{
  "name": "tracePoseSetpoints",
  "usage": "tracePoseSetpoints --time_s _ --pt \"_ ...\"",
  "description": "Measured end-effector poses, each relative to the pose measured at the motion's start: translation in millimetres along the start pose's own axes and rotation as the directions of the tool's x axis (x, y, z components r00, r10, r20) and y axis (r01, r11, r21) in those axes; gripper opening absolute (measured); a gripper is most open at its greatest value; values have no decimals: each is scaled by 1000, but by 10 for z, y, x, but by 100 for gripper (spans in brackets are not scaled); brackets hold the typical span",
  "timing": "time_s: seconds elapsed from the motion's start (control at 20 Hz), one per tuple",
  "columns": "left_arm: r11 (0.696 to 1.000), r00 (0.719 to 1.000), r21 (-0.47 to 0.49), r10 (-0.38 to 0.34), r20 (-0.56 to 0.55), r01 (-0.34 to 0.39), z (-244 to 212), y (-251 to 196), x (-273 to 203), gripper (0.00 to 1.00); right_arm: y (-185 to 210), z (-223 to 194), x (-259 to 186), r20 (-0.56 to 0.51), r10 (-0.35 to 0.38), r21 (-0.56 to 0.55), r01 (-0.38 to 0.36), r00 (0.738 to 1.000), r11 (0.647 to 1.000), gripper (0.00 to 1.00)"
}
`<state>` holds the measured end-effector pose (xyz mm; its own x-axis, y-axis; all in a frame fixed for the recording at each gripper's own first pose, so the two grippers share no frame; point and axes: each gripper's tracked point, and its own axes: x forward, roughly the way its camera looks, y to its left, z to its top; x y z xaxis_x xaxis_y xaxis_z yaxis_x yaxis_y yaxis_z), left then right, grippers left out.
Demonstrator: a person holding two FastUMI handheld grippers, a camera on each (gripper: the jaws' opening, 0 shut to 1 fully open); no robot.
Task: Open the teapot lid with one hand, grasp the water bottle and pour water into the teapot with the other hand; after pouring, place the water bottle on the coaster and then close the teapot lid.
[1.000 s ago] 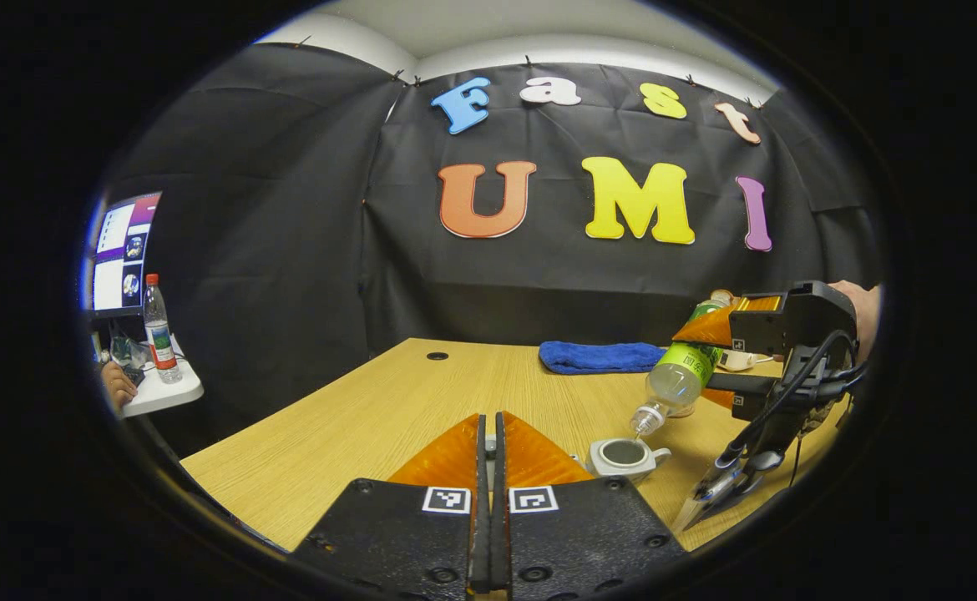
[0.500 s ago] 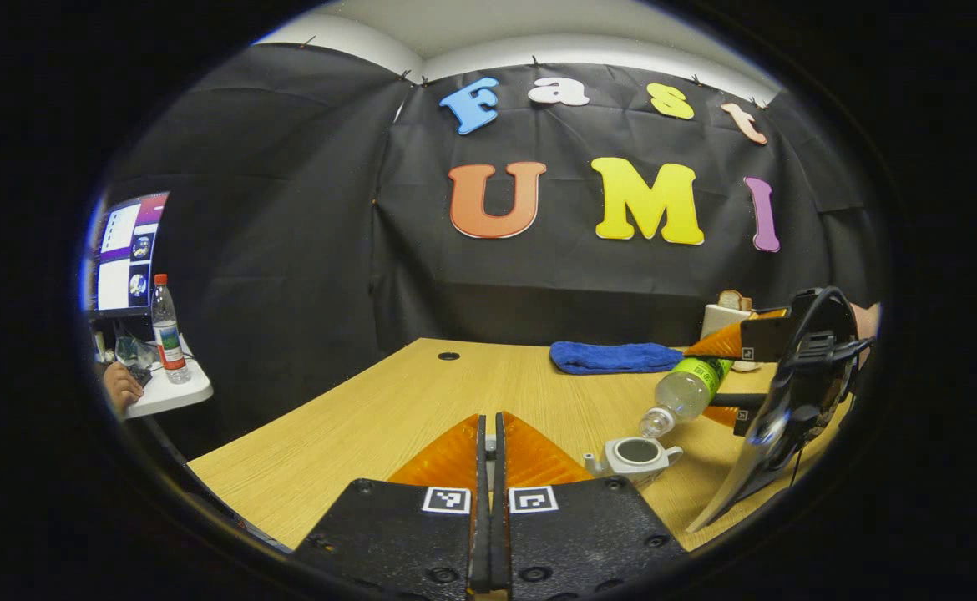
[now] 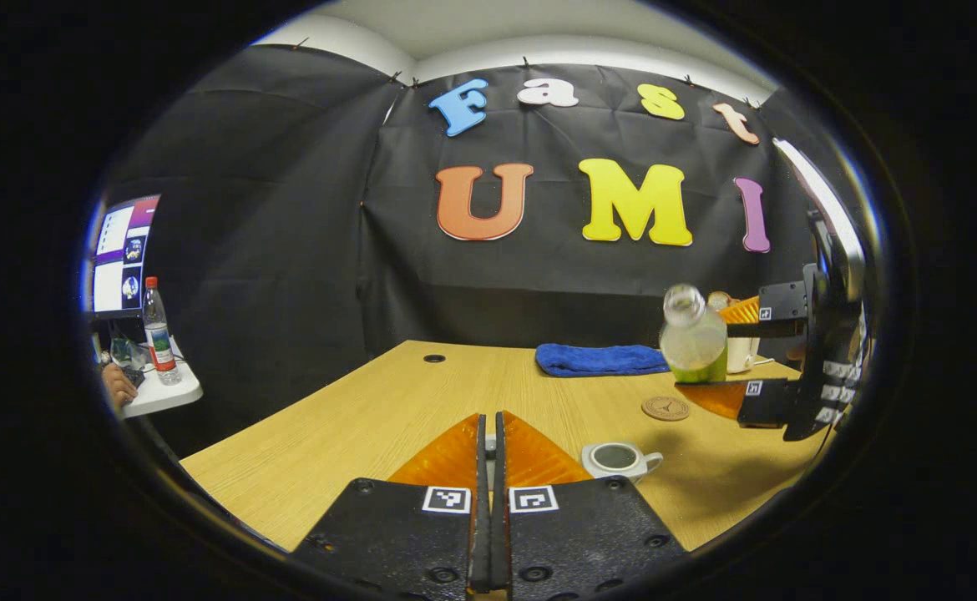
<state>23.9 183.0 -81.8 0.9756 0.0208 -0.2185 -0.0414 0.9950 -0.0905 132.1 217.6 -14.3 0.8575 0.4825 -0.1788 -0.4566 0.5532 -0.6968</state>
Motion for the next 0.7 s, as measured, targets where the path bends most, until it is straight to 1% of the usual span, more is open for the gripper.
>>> tracePoseSetpoints --time_s 0.05,0.1,0.15,0.2,0.25,0.3,0.35,0.4,0.55,0.6,0.7 --pt "1000 1000 1 -8 2 8 1 -40 7 3 -108 12 -6 13 -13 93 12 1000 996 69" --pt "1000 1000 2 -19 2 19 -7 -85 14 3 -199 19 6 24 -25 185 20 999 982 68" --pt "999 999 1 -32 -2 32 -19 -132 32 3 -268 24 41 40 -22 270 11 999 963 72" --pt "999 999 4 -40 -8 40 -34 -159 39 3 -364 -13 89 38 -28 356 12 999 935 71" --pt "999 999 11 -47 -10 47 -33 -188 38 3 -378 -77 116 39 -14 444 -5 999 896 69" --pt "998 998 15 -55 -11 55 -33 -220 31 3 -399 -140 169 31 -6 532 -11 1000 847 71" --pt "998 998 18 -61 -8 61 -26 -246 21 3 -446 -213 233 24 -4 605 -11 1000 796 68" --pt "998 998 20 -65 -4 65 -10 -267 22 3 -533 -295 343 9 -14 656 5 1000 755 69" --pt "997 998 29 -70 2 70 16 -283 16 3 -645 -652 664 -55 -45 737 71 997 673 70" --pt "997 998 32 -67 6 67 30 -269 8 3 -628 -764 755 -76 -43 753 85 996 652 70" --pt "997 998 37 -64 12 64 61 -262 -4 3 -570 -944 871 -114 -31 771 108 993 628 69"
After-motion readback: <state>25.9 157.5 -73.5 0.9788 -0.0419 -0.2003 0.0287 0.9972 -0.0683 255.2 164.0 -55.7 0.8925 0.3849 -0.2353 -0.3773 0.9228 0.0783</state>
